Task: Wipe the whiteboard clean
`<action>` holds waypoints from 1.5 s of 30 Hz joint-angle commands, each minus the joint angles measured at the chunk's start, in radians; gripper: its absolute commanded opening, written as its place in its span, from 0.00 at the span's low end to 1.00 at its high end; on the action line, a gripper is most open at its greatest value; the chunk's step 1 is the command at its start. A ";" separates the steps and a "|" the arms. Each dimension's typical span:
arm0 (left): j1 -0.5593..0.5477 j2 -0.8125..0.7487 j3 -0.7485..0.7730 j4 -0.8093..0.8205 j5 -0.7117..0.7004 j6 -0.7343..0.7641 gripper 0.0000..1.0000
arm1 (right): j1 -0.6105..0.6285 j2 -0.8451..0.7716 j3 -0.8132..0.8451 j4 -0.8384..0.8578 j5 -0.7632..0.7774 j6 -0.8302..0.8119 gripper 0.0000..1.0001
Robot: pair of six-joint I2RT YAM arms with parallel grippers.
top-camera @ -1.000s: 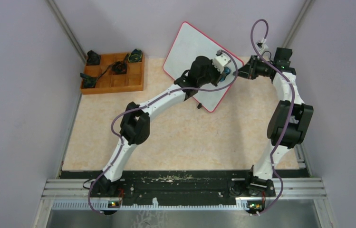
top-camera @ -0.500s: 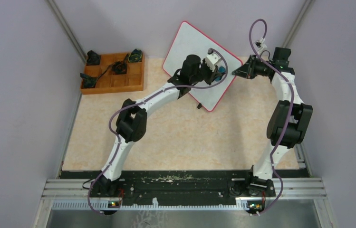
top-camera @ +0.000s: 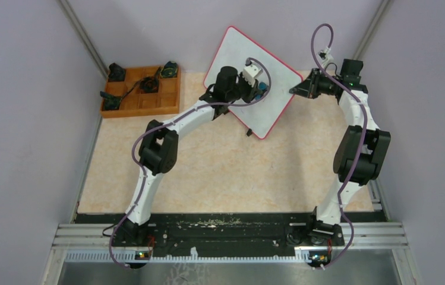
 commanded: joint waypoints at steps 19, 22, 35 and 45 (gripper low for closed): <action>-0.096 -0.013 -0.100 -0.131 -0.087 0.032 0.00 | 0.039 -0.078 -0.012 0.036 -0.122 -0.045 0.00; -0.140 -0.009 -0.079 -0.149 -0.077 0.021 0.00 | 0.039 -0.080 -0.011 0.034 -0.122 -0.045 0.00; -0.208 0.001 -0.041 -0.171 -0.073 0.007 0.00 | 0.039 -0.077 -0.012 0.040 -0.120 -0.042 0.00; -0.181 0.001 -0.089 -0.162 -0.109 0.026 0.00 | 0.038 -0.074 -0.005 0.038 -0.120 -0.042 0.00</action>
